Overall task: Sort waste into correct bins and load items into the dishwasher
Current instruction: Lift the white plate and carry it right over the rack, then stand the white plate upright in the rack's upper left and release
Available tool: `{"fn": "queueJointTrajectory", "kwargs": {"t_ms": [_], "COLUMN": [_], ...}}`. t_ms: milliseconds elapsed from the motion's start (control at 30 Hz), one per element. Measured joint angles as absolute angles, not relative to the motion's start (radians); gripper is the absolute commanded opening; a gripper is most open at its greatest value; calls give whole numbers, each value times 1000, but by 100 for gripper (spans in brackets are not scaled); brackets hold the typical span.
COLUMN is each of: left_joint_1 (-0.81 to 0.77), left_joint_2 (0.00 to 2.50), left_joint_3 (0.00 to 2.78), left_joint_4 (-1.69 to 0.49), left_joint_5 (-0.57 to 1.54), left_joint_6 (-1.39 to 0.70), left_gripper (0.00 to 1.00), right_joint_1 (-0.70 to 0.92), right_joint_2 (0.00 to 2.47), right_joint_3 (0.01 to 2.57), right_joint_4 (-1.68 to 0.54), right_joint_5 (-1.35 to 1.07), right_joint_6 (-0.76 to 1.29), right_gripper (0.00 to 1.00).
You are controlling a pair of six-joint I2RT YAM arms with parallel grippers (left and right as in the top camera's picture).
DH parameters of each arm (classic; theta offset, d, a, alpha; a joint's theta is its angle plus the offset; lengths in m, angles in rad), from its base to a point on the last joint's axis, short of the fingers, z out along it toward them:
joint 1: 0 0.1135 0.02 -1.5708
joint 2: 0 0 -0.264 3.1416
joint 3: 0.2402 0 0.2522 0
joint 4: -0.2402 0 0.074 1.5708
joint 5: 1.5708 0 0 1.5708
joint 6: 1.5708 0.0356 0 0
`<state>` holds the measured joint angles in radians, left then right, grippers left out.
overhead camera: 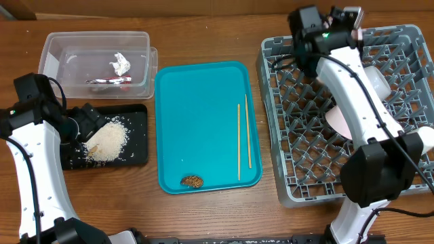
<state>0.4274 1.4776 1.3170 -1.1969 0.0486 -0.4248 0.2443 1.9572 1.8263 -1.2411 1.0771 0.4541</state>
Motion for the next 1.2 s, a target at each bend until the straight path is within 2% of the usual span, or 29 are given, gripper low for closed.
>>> {"fn": "queueJointTrajectory", "kwargs": {"t_ms": [333, 367, 433, 467, 533, 800, 1200], "left_joint_1": [427, 427, 427, 427, 427, 427, 427], "left_joint_2": [1478, 1478, 1478, 1478, 1478, 1478, 1478], "left_joint_3": [1317, 1317, 1317, 1317, 1317, 1317, 1317], "left_joint_4": [-1197, -1197, -1197, -1196, -1196, -1197, -1197], "left_joint_5": [49, 49, 49, 49, 49, 49, 49], "left_joint_6": [-425, -425, -425, -425, -425, -425, -425], "left_gripper": [100, 100, 100, 100, 100, 100, 100], "right_joint_1": [354, 369, 402, 419, 457, 506, 503], "right_joint_2": [1957, 1957, 1957, 1957, 1957, 1957, 1957], "right_joint_3": [1784, 1784, 1784, 1784, 1784, 1784, 1784], "right_joint_4": [-1246, -1247, -1249, -1247, -1253, -1263, -1285], "right_joint_5": [1036, 1029, 992, 963, 904, 749, 716], "right_joint_6": [523, 524, 525, 528, 531, 546, 546], "right_gripper": [4, 12, 38, 47, 56, 61, 62]}}
